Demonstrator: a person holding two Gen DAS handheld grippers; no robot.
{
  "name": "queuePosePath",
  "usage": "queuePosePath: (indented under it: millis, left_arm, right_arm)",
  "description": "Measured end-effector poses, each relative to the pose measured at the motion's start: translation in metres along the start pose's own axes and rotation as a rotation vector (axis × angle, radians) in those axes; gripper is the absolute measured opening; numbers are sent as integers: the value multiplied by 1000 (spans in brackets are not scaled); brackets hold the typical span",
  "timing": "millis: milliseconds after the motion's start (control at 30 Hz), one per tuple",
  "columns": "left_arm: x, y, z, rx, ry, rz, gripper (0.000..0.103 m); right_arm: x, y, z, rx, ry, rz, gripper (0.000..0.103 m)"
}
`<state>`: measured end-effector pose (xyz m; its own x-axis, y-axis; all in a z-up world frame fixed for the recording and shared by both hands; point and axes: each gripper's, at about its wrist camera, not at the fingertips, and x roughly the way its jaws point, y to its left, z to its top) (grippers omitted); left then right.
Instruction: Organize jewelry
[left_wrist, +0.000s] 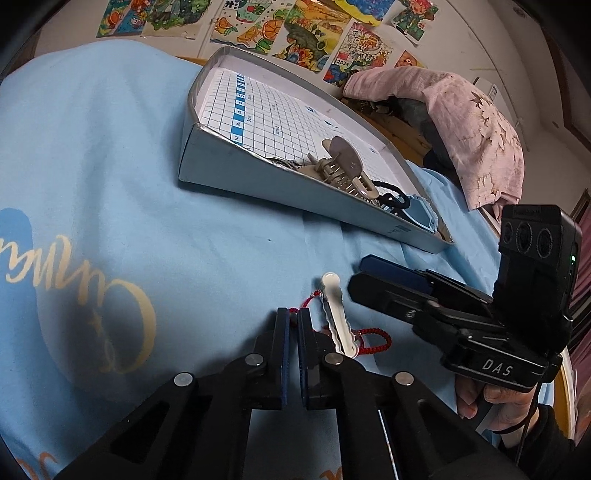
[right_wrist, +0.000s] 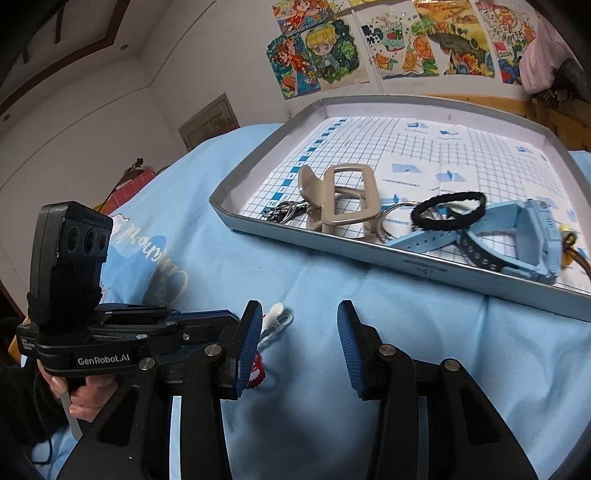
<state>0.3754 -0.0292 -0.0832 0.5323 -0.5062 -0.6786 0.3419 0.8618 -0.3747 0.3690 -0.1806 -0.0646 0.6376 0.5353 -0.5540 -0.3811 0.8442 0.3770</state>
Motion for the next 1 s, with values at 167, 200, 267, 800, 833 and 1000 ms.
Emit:
queuePosePath:
  millis: [167, 200, 267, 800, 833, 1000]
  left_arm:
    - [1, 1, -1, 7, -7, 14, 2]
    - [1, 1, -2, 7, -8, 16, 2]
    - [2, 2, -2, 6, -10, 23, 1]
    - [-11, 8, -13, 6, -79, 40, 1]
    - [-12, 8, -13, 9, -83, 35, 1]
    - [-13, 11, -12, -7, -84, 21, 1]
  right_arm:
    - [16, 5, 2, -13, 41, 7, 38]
    - [19, 5, 3, -10, 47, 9, 38]
    - [23, 4, 4, -1, 52, 20, 27]
    - [9, -12, 1, 75, 18, 15, 1]
    - [7, -14, 1, 84, 13, 10, 1]
    - [2, -16, 3, 100, -1, 20, 1]
